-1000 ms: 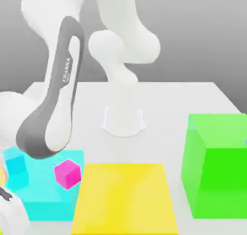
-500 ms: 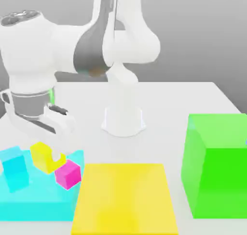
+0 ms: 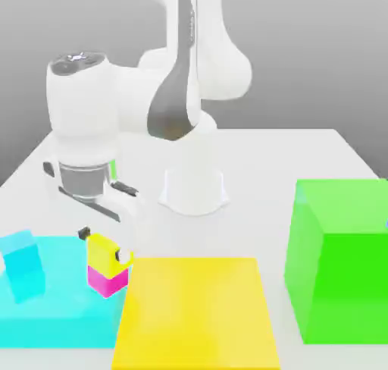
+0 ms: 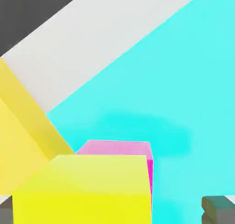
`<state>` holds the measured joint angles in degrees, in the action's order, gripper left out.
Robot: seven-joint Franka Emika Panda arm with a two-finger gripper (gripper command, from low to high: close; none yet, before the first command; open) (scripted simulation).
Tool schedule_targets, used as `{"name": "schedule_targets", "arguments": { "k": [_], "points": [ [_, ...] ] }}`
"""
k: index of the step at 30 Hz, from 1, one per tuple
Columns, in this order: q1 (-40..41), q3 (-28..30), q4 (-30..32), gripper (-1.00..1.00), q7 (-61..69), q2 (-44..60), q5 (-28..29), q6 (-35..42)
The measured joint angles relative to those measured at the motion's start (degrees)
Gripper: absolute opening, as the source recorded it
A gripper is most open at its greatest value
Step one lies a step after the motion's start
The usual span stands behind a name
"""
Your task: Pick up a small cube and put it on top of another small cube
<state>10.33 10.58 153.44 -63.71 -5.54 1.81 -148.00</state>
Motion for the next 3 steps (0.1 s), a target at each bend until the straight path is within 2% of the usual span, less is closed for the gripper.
{"name": "schedule_targets", "arguments": {
  "k": [3],
  "points": [
    [0.4, -0.3, -1.2, 1.0, -0.9, -5.7, 1.3, 6.8]
  ]
}}
